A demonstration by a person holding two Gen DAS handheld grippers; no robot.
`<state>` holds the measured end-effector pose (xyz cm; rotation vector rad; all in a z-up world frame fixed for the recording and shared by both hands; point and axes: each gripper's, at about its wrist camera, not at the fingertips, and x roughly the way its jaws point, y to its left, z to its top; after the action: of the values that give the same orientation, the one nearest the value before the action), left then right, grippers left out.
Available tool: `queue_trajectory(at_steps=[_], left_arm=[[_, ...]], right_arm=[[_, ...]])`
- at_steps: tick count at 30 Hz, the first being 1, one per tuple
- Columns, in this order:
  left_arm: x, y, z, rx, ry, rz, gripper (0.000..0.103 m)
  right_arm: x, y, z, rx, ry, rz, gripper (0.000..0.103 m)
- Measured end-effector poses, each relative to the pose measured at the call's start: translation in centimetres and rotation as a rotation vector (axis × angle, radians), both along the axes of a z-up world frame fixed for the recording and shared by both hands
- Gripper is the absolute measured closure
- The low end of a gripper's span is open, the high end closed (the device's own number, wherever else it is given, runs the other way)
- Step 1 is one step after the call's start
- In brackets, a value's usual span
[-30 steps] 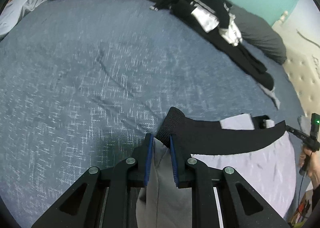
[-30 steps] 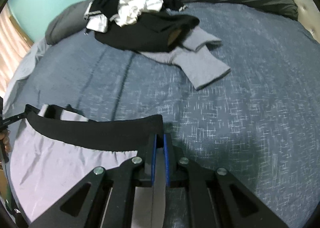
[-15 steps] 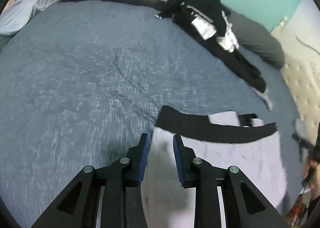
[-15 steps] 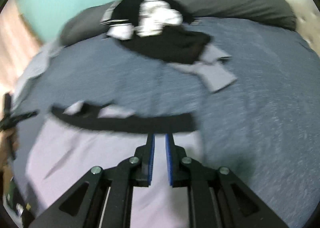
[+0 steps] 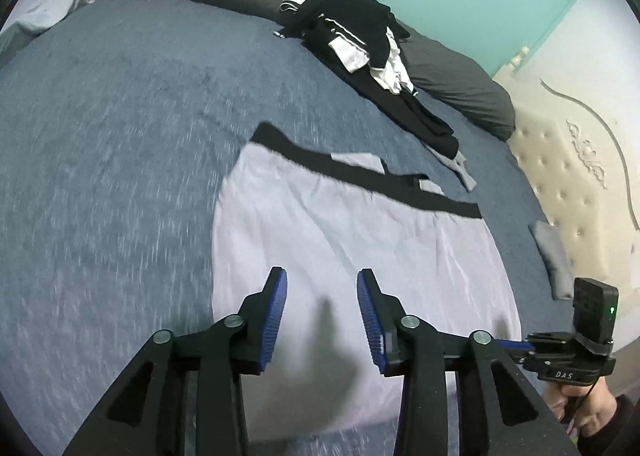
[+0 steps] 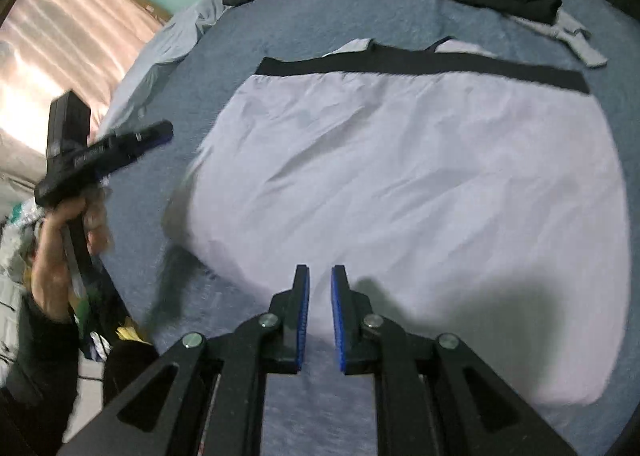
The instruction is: Fold clothes
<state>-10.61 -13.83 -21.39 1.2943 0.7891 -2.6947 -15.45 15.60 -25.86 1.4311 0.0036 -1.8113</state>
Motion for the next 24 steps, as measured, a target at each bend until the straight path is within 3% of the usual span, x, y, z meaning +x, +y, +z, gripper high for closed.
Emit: queue_trajectory(at_steps=[6, 9, 14, 20, 24], left_arm=[[2.9, 2.1, -1.5, -0.062, -0.004, 0.003, 0.052], [3.9, 2.6, -2.5, -0.087, -0.008, 0.011, 0.052], [4.7, 2.2, -4.4, -0.064, -0.008, 0.035, 0.052], [4.9, 2.5, -4.9, -0.094, 0.007, 0.018, 0.052], [4.8, 2.1, -4.4, -0.107, 0.024, 0.024, 0.052]], right_arm=[[1.1, -2.6, -1.8, 0.082, 0.03, -0.016, 0.093], [0.7, -3.2, -3.0, 0.113, 0.017, -0.04, 0.093], [0.3, -4.2, -5.0, 0.176, 0.008, -0.047, 0.093], [0.0, -5.7, -7.4, 0.268, 0.018, -0.038, 0.093], [-0.3, -5.7, -5.8, 0.246, 0.024, -0.062, 0.093]])
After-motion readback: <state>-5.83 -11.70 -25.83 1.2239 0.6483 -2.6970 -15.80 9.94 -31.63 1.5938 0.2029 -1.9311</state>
